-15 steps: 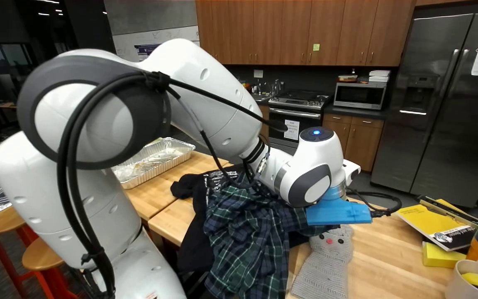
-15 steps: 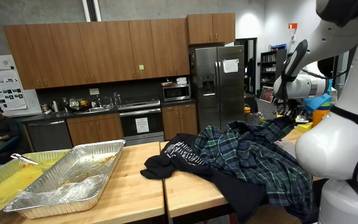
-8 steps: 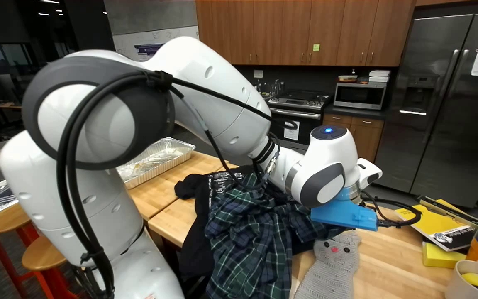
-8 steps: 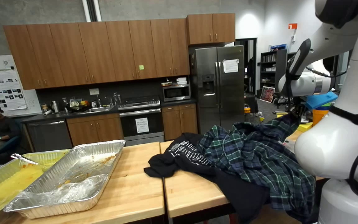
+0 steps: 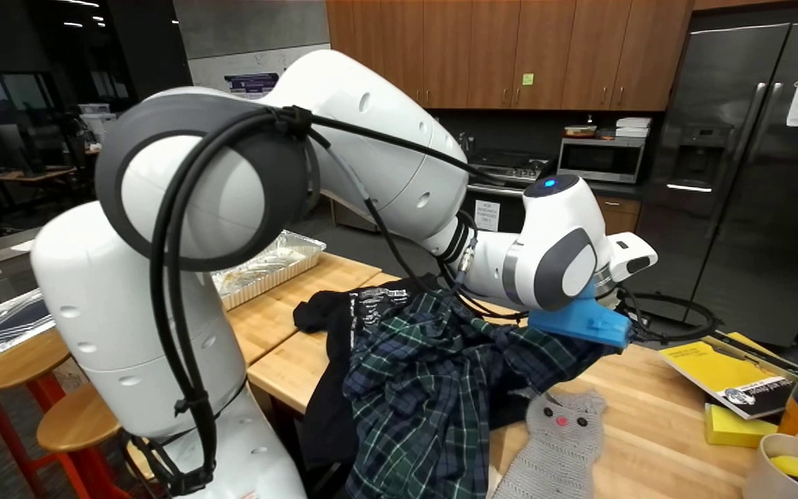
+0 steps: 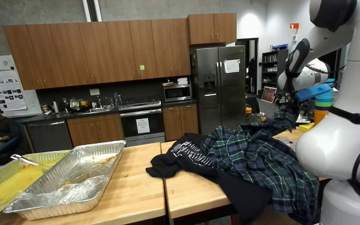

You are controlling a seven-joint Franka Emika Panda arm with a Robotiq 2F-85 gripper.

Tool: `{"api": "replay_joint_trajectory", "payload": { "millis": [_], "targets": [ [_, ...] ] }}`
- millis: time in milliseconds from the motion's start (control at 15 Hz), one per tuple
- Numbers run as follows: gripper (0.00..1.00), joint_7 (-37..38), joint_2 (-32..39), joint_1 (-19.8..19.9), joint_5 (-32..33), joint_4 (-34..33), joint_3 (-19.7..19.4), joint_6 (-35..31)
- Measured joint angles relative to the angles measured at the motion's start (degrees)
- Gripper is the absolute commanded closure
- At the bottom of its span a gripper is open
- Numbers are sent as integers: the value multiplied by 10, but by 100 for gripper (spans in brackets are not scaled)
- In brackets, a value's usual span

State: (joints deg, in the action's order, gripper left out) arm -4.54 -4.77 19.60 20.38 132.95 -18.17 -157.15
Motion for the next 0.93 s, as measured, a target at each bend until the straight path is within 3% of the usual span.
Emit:
{"api": "replay_joint_trajectory", "payload": {
  "millis": [467,933],
  "targets": [
    [99,78,9,0,5,-78,9,78],
    [99,94,-22,27,5,-115,-17,97]
  ]
}}
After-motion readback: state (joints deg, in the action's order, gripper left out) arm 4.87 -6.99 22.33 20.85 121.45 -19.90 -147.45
